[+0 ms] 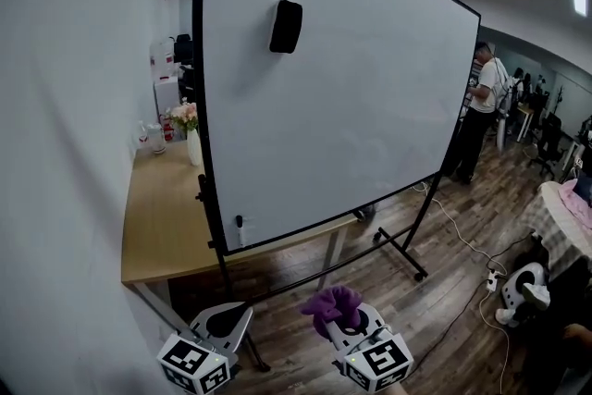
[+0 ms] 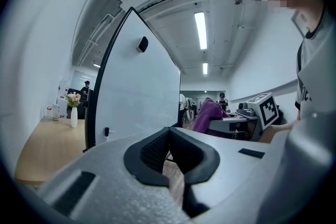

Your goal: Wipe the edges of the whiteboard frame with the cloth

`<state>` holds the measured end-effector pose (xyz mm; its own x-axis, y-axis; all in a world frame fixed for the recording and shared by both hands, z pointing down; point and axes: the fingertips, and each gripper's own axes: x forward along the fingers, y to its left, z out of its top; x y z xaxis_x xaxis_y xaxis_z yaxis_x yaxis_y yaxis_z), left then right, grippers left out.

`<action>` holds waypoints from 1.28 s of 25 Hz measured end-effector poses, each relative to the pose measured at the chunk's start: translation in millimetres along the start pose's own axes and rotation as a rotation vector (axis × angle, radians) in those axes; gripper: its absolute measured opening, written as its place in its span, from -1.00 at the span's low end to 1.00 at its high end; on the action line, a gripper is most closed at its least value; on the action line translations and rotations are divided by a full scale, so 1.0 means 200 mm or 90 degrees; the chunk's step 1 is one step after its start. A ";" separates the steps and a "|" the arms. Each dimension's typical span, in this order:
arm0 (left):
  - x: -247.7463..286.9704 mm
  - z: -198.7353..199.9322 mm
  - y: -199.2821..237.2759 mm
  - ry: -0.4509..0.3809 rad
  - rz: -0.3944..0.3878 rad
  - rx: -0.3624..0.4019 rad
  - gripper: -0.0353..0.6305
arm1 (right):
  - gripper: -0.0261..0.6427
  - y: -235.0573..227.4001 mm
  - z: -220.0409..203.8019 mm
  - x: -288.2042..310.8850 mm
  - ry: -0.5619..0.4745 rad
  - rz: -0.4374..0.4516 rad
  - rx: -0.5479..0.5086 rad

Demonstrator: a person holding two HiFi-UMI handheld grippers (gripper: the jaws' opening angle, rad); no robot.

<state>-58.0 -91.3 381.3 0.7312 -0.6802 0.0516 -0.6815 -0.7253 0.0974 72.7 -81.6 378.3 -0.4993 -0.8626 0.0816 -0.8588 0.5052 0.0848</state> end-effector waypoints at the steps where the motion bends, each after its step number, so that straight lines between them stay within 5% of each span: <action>1: 0.00 0.00 -0.04 0.003 -0.004 -0.002 -0.84 | -0.73 -0.01 0.00 -0.04 -0.002 -0.003 -0.001; 32: 0.03 0.06 -0.57 -0.032 -0.053 0.045 -0.84 | -0.72 -0.14 -0.04 -0.71 -0.049 -0.086 0.034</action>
<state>24.7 -14.1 357.9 0.7839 -0.6209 -0.0041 -0.6206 -0.7836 0.0282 168.6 26.6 371.9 -0.3841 -0.9233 -0.0034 -0.9227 0.3838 0.0362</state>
